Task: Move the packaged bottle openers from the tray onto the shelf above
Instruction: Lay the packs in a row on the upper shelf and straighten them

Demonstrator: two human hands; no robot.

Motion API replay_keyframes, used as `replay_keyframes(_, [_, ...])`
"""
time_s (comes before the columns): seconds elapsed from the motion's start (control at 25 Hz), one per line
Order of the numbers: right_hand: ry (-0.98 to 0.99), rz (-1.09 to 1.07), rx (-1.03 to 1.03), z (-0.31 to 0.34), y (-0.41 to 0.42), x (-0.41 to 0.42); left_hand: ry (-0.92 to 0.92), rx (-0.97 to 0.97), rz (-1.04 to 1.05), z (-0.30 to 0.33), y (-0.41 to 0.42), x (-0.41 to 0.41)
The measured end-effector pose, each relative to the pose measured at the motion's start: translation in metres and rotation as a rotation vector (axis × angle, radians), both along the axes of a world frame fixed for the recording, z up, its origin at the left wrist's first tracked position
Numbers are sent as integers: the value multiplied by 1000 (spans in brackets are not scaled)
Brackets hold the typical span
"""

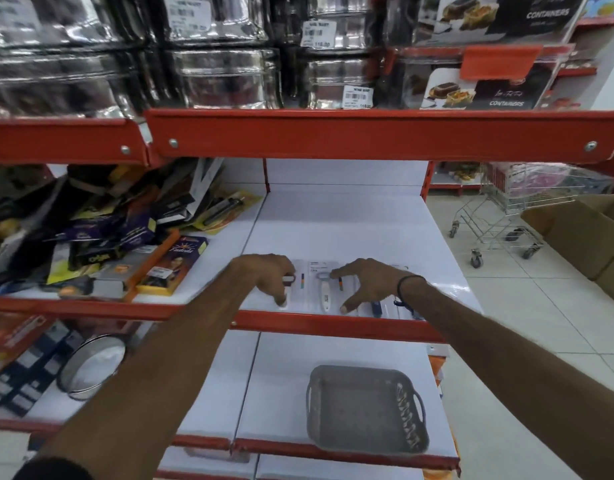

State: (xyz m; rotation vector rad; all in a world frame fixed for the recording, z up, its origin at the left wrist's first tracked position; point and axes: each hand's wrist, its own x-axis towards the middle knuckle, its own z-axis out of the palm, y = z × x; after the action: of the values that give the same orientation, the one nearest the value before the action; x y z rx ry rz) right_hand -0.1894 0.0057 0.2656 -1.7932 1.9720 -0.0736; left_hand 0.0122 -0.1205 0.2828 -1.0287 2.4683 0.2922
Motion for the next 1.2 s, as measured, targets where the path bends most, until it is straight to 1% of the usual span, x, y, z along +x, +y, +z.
replay_keyframes(0.28, [23, -42, -49, -5, -6, 15, 65, 22, 12, -3, 3, 6])
replay_keyframes(0.44, [13, -4, -35, 1, -3, 13, 34, 39, 17, -1, 0, 2])
replay_keyframes(0.52, [4, -17, -29, 10, 2, 2, 45, 17, 2, 1, 2, -5])
replay_keyframes(0.68, [127, -48, 40, 22, 20, -36, 111, -40, -96, 2, 20, -27])
replay_keyframes(0.8, [143, -64, 107, 16, 29, -48, 122, -40, -118, -2, 29, -34])
replay_keyframes(1.0, [97, -38, 50, 5, 22, -38, 161, -37, -90, -4, 31, -34])
replay_keyframes(1.2, [120, 10, 49, 10, 13, -24, 141, -24, -85, -6, 33, -34])
